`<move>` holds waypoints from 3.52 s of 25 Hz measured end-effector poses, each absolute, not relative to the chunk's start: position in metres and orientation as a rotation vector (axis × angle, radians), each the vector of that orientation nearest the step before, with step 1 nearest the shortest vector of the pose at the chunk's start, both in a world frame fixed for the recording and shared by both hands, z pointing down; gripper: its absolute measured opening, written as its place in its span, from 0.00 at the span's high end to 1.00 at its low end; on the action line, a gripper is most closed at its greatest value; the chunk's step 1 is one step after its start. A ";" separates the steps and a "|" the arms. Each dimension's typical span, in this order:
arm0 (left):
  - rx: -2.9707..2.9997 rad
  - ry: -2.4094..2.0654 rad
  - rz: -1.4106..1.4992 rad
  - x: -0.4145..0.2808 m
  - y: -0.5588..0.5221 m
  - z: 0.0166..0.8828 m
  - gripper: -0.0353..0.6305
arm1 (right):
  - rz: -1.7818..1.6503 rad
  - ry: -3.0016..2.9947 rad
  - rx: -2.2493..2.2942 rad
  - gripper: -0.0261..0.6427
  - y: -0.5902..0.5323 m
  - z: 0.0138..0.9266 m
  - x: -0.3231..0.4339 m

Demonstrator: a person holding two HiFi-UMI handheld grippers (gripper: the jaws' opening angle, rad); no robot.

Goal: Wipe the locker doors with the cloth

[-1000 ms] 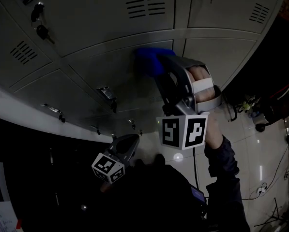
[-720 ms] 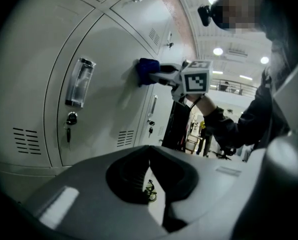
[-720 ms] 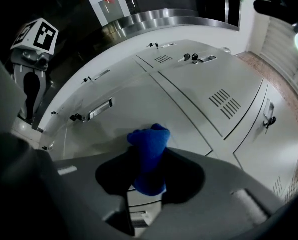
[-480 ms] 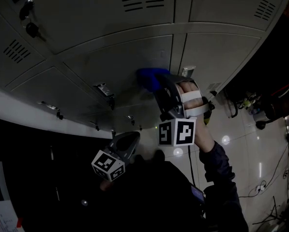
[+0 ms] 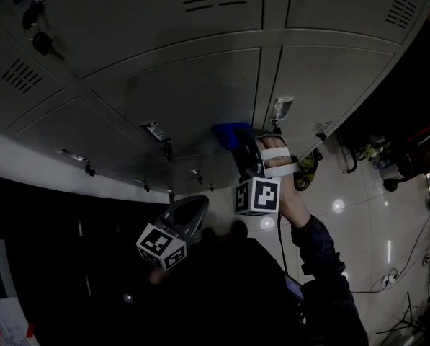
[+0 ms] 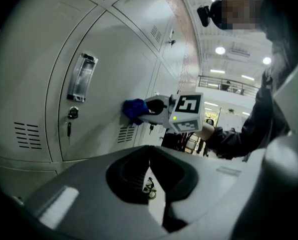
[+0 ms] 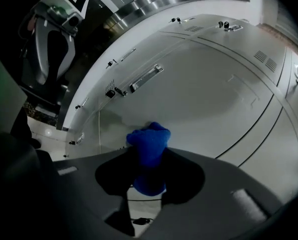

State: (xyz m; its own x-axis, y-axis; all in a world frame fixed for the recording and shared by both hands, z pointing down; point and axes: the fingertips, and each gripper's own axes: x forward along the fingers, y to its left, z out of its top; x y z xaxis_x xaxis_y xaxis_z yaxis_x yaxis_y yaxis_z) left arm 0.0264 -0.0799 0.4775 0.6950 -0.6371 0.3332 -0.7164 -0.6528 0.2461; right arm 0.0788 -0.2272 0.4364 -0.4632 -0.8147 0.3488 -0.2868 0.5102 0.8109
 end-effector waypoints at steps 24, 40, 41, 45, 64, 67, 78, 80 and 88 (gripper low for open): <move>2.508 -1.086 0.335 0.011 -0.068 0.483 0.98 | -0.676 -1.926 0.723 0.77 -0.227 0.598 0.077; 2.554 -1.036 0.297 0.028 -0.066 0.480 0.98 | -0.802 -2.054 0.882 0.78 -0.199 0.444 0.096; 2.556 -1.035 0.283 0.030 -0.067 0.478 0.98 | -0.824 -2.073 0.921 0.78 -0.198 0.420 0.099; 2.569 -1.025 0.258 0.036 -0.068 0.475 0.98 | -0.977 -2.070 1.054 0.78 -0.193 0.327 0.109; 2.544 -1.069 0.285 0.024 -0.065 0.482 0.98 | -1.202 -1.950 1.266 0.78 -0.232 0.245 0.122; 2.536 -1.063 0.295 0.025 -0.066 0.484 0.98 | -1.149 -1.990 1.258 0.78 -0.233 0.262 0.121; 2.545 -1.024 0.331 0.038 -0.066 0.487 0.98 | -0.975 -2.030 1.157 0.78 -0.234 0.355 0.118; 2.538 -1.025 0.335 0.038 -0.066 0.489 0.98 | -0.939 -2.024 1.127 0.78 -0.234 0.377 0.117; 2.513 -1.043 0.335 0.035 -0.066 0.493 0.98 | -0.779 -1.994 1.007 0.77 -0.234 0.477 0.115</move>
